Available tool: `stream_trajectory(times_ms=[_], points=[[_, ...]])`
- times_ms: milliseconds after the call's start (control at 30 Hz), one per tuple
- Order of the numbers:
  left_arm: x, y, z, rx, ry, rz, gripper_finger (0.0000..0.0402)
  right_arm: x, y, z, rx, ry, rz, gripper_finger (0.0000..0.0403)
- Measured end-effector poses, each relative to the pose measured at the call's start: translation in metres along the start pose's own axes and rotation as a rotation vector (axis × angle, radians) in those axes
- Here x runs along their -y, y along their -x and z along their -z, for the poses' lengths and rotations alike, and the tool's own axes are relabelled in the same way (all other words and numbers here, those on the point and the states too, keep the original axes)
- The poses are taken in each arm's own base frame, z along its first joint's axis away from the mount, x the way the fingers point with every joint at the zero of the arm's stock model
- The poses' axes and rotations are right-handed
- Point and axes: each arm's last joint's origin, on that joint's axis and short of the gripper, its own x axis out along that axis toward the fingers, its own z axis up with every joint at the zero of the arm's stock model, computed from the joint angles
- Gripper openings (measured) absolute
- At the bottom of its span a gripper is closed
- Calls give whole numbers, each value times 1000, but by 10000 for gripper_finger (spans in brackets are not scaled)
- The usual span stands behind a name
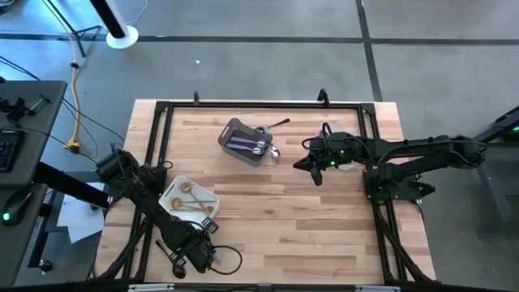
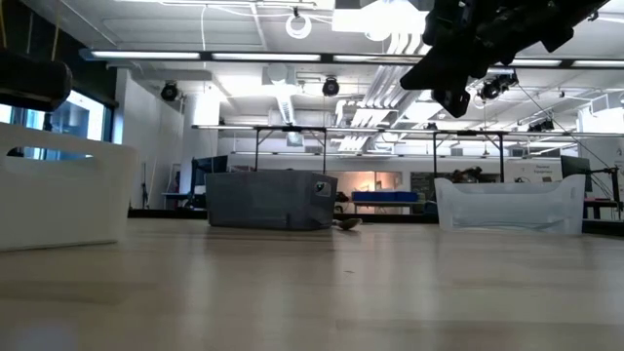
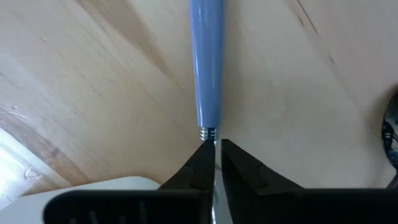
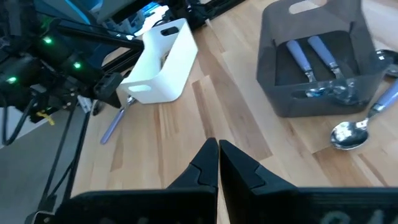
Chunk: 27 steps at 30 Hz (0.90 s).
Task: Sort silverware by color (type)
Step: Put the bottom purple spoon into the black bin
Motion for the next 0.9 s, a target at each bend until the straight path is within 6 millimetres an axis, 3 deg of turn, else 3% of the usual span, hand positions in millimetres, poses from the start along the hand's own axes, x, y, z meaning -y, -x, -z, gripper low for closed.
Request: stream_trajectory(times_ms=[300,500,900], points=[[-6,6,-9,32,-6,6,48,1,0,0,11,0,24,0],[-5,6,-14,67,-9,36,7,1,0,0,11,0,24,0],[-7,-5,-19,75,0,24,0,1,0,0,11,0,23,0]])
